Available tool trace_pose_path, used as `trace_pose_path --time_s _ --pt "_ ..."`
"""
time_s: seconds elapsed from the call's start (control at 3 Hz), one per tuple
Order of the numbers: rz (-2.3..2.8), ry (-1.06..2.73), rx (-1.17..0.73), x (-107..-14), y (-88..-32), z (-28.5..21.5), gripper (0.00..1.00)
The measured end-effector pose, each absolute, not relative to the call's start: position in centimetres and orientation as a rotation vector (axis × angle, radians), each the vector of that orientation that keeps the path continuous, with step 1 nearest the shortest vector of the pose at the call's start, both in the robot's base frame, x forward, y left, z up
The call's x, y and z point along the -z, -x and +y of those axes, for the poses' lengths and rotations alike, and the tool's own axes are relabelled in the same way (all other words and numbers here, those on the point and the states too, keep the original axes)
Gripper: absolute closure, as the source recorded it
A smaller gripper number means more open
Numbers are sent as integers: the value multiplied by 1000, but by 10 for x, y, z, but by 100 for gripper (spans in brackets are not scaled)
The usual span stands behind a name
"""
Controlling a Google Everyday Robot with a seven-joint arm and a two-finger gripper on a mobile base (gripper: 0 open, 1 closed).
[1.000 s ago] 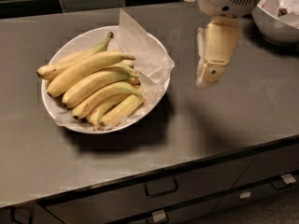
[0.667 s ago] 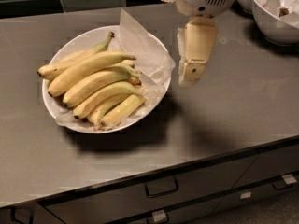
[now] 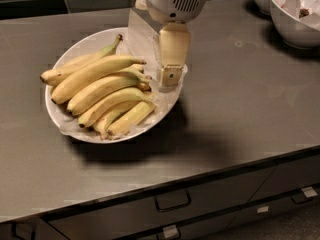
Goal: Pick banana from white bowl
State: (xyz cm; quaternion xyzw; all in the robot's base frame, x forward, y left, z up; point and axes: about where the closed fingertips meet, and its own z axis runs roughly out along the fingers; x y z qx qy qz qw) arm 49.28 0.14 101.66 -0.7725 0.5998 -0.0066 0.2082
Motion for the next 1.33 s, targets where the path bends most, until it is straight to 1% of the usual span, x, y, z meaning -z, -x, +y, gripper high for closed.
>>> trace_pose_path --time_s 0.33,0.67,1.0,1.33 --pt "1636 2177 -30 -1006 -502 21 0" --pt "1636 2177 -30 -1006 -502 21 0" --pt "1610 2199 -38 -1005 -507 34 0" --pt "1588 2231 -69 -998 -513 52 8"
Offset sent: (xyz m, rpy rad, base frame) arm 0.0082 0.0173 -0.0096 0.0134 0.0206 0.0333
